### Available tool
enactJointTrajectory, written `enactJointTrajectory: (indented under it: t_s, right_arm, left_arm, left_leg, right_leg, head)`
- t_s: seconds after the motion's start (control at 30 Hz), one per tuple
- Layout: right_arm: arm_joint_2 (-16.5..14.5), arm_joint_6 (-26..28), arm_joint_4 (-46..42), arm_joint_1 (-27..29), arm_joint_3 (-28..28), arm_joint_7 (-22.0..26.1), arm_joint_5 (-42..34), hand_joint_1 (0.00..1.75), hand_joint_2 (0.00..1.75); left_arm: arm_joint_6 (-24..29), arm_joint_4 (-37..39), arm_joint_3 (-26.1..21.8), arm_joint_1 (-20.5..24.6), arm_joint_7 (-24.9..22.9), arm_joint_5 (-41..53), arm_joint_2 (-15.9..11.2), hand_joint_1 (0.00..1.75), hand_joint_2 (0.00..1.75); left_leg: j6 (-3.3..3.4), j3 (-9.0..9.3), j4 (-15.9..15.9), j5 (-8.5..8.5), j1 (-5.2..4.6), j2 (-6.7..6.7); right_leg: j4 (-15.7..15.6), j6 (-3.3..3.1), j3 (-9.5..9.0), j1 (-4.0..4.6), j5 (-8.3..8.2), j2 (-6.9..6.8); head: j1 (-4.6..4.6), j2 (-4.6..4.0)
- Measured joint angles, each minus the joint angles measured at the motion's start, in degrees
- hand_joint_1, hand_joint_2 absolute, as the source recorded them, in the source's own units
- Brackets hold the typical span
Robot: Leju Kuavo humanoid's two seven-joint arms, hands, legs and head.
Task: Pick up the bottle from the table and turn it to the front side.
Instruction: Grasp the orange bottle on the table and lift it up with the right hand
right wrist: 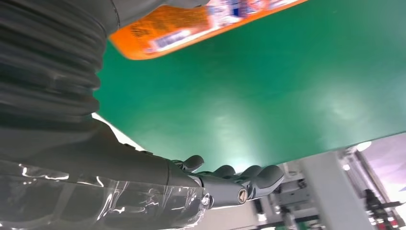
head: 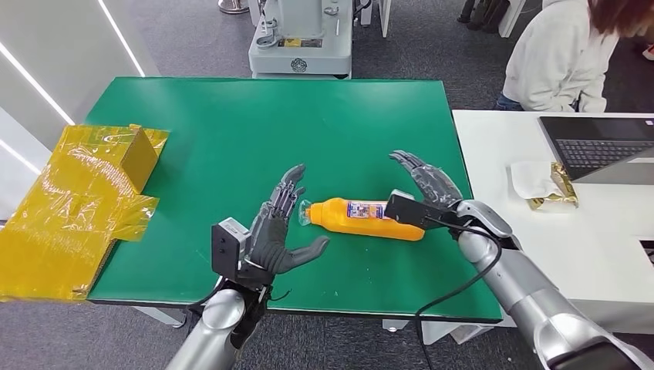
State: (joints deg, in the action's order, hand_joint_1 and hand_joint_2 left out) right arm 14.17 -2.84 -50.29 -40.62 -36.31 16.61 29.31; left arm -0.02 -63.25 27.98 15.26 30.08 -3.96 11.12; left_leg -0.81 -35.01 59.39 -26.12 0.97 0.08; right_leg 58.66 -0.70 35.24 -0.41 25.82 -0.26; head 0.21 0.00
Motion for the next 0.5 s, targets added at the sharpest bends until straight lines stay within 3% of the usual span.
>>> enactJointTrajectory:
  t_s: [0.27, 0.5]
  right_arm:
    - [-4.3, -0.7, 4.9, -3.0, -4.5, -2.6, 0.3, 0.0, 1.75]
    - [-6.1, -3.8, 8.1, -4.6, -6.8, -5.0, 1.1, 0.0, 1.75]
  left_arm:
    - [0.6, 0.0, 0.2, -0.1, -0.6, 0.4, -0.4, 0.0, 1.75]
    - [0.4, 0.0, 0.3, -0.2, -1.6, 0.1, -0.7, 0.0, 1.75]
  left_leg:
    - [0.0, -0.02, 0.0, 0.0, 0.0, -0.01]
    - [0.01, -0.02, 0.0, 0.0, -0.01, -0.03]
  right_leg:
    - [0.0, 0.0, 0.01, 0.01, 0.01, -0.01]
    - [0.0, 0.01, 0.0, 0.01, 0.0, -0.03]
  head:
    - [-0.01, 0.0]
    - [-0.01, 0.0]
